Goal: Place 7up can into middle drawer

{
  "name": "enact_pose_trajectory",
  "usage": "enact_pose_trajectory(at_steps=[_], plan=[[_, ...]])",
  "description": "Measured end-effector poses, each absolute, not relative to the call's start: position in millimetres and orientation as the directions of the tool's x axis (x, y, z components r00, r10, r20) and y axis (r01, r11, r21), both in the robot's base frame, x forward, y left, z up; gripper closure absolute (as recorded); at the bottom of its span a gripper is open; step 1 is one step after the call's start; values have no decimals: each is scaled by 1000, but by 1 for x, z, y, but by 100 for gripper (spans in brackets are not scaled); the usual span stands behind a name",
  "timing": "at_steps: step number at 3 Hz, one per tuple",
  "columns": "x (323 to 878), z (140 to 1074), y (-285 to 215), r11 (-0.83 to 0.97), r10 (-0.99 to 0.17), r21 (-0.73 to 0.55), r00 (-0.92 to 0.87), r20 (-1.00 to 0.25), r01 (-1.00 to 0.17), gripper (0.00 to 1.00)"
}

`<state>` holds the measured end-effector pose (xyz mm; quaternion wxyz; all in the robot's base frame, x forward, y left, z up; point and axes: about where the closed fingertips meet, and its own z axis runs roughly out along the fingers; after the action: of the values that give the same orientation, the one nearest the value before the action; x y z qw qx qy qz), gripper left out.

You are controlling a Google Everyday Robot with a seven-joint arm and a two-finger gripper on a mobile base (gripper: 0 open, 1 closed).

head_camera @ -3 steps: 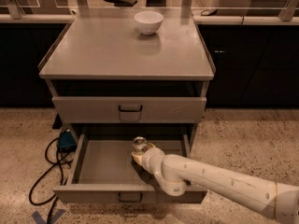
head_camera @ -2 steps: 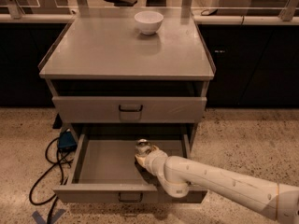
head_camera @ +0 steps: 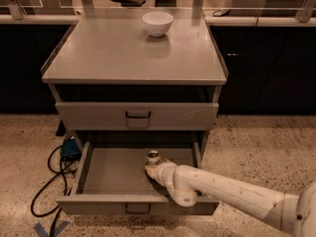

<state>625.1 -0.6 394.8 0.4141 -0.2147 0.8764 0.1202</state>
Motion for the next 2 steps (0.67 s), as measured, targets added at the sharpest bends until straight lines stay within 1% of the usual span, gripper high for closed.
enact_pose_trajectory(at_steps=[1, 2], plan=[[627, 395, -2, 880, -275, 32, -564, -778, -473, 81], [627, 395, -2, 880, -275, 32, -564, -778, -473, 58]])
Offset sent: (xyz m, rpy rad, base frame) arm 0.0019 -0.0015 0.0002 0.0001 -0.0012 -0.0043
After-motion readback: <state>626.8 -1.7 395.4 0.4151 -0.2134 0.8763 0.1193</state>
